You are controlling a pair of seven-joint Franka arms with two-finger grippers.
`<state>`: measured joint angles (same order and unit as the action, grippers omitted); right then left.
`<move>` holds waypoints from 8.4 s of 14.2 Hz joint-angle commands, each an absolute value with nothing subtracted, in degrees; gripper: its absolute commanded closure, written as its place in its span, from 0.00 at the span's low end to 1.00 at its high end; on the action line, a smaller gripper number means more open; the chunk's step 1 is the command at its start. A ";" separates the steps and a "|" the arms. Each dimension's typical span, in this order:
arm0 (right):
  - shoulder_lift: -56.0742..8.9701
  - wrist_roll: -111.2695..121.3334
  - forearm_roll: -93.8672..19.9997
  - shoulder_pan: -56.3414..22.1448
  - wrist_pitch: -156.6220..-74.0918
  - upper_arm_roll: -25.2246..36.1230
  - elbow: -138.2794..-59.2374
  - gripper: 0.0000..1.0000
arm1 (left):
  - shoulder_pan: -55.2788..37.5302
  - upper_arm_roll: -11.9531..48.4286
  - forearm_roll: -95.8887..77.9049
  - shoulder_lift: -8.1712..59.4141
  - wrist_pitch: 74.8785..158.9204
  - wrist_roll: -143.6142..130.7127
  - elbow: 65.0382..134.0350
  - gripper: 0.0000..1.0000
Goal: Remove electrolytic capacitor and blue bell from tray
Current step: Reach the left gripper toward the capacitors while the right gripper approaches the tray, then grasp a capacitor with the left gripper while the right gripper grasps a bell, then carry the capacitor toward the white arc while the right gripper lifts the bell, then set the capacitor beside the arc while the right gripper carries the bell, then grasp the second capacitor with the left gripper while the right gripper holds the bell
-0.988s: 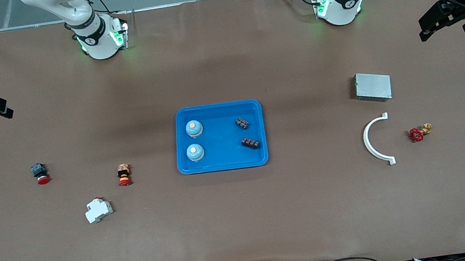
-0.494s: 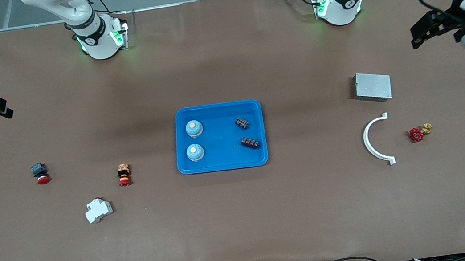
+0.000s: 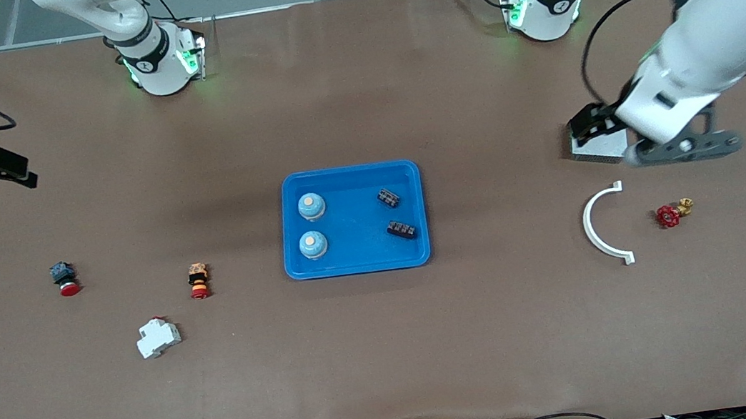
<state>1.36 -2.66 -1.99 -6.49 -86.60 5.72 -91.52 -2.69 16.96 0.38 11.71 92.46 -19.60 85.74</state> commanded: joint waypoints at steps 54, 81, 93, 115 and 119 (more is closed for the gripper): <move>-40.87 -31.03 -11.51 -36.04 -126.47 5.98 -90.79 0.00 | -16.37 16.44 9.67 26.37 114.52 -80.35 97.20 1.00; -43.77 -31.29 -11.34 -38.06 -129.90 6.06 -91.23 0.62 | 0.18 16.44 22.94 36.56 122.69 -78.13 102.05 0.00; -25.16 -11.37 -7.74 -31.13 -110.83 9.40 -95.08 0.88 | -10.96 18.46 14.52 37.61 122.52 -93.24 92.73 0.00; -10.80 29.09 0.70 -5.54 -133.59 9.84 -129.11 0.87 | -27.77 17.67 13.53 48.69 127.09 -109.69 83.32 0.05; -14.93 29.09 0.70 -5.89 -133.77 9.76 -129.29 0.87 | -27.60 17.58 13.18 49.65 127.18 -109.60 83.06 0.49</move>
